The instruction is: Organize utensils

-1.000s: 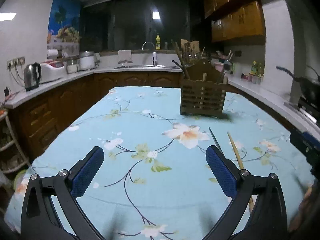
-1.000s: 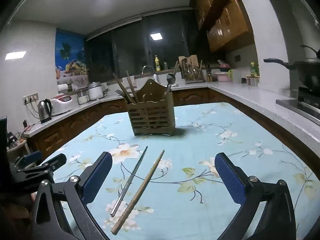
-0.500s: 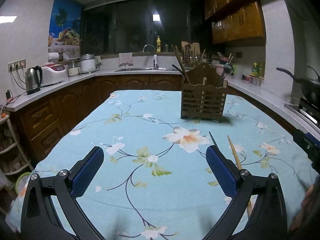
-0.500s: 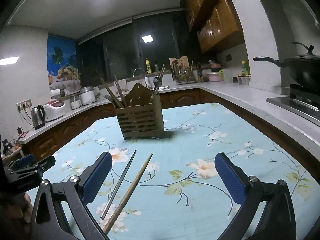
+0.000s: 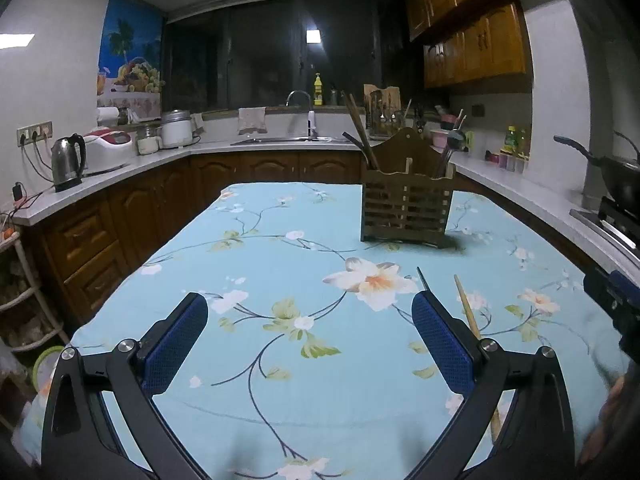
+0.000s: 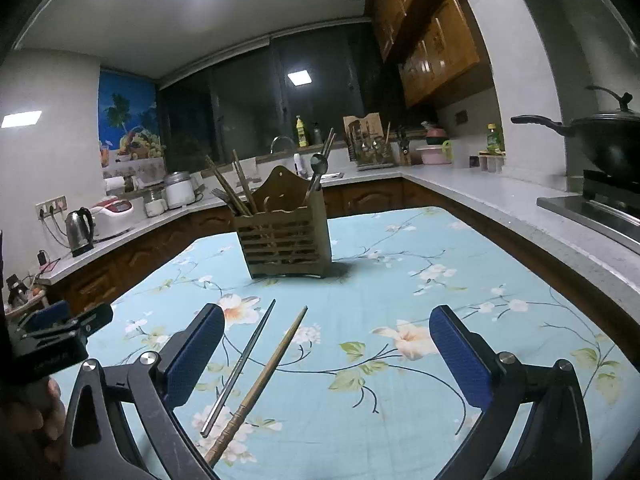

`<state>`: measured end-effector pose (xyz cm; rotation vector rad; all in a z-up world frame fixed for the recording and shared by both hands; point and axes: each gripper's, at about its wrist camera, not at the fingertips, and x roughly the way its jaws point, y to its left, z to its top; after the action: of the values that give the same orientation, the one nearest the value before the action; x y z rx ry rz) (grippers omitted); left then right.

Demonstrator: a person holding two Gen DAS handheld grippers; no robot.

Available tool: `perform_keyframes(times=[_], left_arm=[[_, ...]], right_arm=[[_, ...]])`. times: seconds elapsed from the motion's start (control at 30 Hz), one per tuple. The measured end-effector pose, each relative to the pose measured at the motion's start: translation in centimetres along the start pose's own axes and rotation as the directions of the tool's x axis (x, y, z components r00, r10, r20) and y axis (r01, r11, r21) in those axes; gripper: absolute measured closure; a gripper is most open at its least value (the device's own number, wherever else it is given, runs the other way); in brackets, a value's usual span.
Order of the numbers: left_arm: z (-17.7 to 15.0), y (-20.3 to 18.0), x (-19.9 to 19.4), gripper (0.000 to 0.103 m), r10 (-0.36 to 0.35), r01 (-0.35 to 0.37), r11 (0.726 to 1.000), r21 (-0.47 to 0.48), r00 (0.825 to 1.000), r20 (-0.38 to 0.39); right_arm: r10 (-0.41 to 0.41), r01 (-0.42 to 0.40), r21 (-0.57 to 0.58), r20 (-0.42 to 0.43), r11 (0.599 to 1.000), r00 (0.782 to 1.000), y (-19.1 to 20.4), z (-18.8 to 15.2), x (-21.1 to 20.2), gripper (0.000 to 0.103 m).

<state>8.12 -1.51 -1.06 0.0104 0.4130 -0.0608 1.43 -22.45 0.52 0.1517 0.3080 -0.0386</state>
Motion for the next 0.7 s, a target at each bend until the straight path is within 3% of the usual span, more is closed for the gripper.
perform_keyframes(times=[0.47, 0.7], left_arm=[[0.4, -0.6, 0.1, 0.0, -0.034, 0.034, 0.999, 0.007, 0.999, 0.003], [2.2, -0.1, -1.3, 0.0, -0.022, 0.022, 1.0, 0.002, 0.998, 0.057]], right_arm=[[0.015, -0.014, -0.019, 0.037, 1.0, 0.999, 0.5, 0.2, -0.4, 0.0], [0.034, -0.031, -0.034, 0.1, 0.999, 0.994, 1.0, 3.2, -1.9, 0.0]])
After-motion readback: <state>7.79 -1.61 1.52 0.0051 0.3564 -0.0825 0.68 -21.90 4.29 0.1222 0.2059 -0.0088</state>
